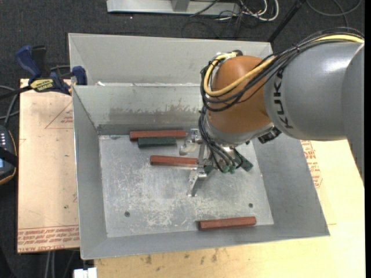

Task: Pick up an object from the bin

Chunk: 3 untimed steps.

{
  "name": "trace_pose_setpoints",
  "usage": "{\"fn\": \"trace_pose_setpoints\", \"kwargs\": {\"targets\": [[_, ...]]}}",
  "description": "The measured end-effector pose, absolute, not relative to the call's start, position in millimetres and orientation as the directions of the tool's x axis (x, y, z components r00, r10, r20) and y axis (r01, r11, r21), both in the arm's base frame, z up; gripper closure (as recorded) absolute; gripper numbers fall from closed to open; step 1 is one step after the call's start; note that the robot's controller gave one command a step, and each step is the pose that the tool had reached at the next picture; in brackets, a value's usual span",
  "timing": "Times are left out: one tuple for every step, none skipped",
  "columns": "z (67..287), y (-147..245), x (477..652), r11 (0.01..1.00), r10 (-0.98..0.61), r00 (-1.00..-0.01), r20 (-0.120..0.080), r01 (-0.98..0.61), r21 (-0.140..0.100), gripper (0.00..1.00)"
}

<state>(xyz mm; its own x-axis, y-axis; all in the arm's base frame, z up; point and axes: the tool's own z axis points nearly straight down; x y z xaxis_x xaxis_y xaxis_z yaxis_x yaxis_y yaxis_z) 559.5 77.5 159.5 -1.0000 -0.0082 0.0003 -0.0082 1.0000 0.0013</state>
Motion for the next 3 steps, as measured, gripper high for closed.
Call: {"fn": "trace_pose_setpoints", "kwargs": {"targets": [[80, 72, 616.0, 0.99, -0.138, -0.99, -0.029, -0.138, 0.002, 1.0], [80, 72, 616.0, 0.99, -0.138, -0.99, -0.029, -0.138, 0.002, 1.0], [231, 70, 611.3, 0.988, -0.153, -0.988, -0.007, -0.153, 0.001, 1.0]]}}
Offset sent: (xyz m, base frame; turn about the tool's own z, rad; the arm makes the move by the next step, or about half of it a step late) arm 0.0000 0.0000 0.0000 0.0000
